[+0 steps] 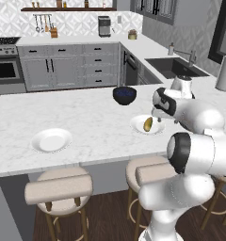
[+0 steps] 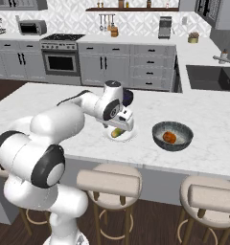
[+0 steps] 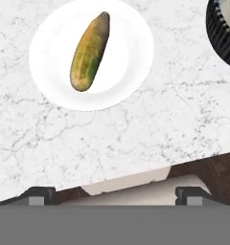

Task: Pick the chicken drumstick and cucumber from their plates and place them in the bowl. Then put the bowl in the fridge.

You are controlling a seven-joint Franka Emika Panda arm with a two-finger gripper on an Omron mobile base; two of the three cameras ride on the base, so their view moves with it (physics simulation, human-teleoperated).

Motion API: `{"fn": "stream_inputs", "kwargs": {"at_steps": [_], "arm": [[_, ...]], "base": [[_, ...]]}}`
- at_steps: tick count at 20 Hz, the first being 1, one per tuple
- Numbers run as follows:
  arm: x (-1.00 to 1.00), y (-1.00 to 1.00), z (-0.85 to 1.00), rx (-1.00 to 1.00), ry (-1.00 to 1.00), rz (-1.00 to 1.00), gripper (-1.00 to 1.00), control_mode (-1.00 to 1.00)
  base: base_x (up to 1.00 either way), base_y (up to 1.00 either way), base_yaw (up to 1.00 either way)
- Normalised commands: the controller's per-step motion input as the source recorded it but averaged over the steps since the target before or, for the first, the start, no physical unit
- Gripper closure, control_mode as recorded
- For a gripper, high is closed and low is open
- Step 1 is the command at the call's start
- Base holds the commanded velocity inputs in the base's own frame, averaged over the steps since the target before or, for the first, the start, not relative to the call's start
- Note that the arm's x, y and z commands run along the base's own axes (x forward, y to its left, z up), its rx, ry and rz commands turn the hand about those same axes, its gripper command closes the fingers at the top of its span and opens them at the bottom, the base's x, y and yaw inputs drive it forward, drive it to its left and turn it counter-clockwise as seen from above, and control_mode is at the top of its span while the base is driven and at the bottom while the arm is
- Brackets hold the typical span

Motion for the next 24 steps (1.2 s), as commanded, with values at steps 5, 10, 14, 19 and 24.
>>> {"fn": "stream_inputs", "kwargs": {"at_steps": [5,10,14,19,24], "arm": [[0.31,0.12,-0.09,0.04,0.16,0.00,-1.00,-1.00],[0.47,0.14,-0.27,0.00,0.09,0.00,-1.00,-1.00],[0.48,0.02,-0.45,0.03,0.11,0.00,-1.00,-1.00],[0.67,0.01,-0.32,0.04,0.05,0.00,-1.00,-1.00],[0.69,0.00,-0.15,0.00,0.06,0.00,-1.00,-1.00]], "base": [[0.00,0.00,0.00],[0.00,0.00,0.00],[0.00,0.00,0.00],[0.00,0.00,0.00],[0.00,0.00,0.00]]}}
